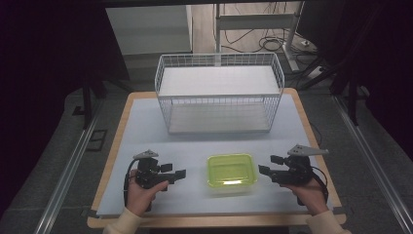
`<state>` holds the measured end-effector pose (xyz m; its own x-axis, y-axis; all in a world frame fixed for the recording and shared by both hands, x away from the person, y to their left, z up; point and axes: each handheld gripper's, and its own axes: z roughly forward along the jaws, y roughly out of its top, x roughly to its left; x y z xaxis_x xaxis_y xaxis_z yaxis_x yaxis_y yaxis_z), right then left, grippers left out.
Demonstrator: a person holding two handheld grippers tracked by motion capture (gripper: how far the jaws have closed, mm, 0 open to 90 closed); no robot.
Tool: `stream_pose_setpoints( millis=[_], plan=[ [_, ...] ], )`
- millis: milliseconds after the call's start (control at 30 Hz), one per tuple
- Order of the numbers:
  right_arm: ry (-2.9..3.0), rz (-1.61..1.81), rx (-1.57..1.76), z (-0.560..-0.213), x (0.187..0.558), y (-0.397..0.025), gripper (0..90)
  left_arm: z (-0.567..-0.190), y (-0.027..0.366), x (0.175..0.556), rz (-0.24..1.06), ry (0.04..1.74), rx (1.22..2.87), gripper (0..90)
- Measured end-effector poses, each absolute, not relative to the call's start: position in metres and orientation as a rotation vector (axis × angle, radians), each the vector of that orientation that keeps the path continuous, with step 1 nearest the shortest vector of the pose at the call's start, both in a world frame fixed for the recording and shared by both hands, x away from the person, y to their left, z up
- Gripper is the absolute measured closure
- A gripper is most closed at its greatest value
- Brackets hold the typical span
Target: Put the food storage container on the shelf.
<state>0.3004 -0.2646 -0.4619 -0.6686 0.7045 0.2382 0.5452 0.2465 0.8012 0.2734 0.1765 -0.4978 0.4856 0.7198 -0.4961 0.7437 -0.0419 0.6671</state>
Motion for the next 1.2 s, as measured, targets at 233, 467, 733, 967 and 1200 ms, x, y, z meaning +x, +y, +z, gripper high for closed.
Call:
stream_pose_setpoints(
  millis=[233, 467, 733, 967, 1200],
  plan=[
    [2.405, 1.357, 1.28, -0.456, 0.315, -0.253, 35.7, -0.486, 0.165, 0.286, -0.079, 1.257, 1.771, 25.6],
    [2.436, 1.337, 1.333, -0.455, 0.328, -0.24, 38.2, -0.482, 0.148, 0.295, -0.13, 1.244, 1.781, 25.7],
    [2.459, 1.327, 1.362, -0.465, 0.33, -0.237, 38.2, -0.489, 0.132, 0.299, -0.175, 1.24, 1.789, 26.9],
    [2.463, 1.32, 1.397, -0.469, 0.329, -0.239, 38.3, -0.5, 0.116, 0.301, -0.215, 1.253, 1.82, 27.0],
    [2.476, 1.308, 1.429, -0.475, 0.331, -0.24, 40.6, -0.508, 0.103, 0.307, -0.246, 1.259, 1.832, 29.4]
  ],
)
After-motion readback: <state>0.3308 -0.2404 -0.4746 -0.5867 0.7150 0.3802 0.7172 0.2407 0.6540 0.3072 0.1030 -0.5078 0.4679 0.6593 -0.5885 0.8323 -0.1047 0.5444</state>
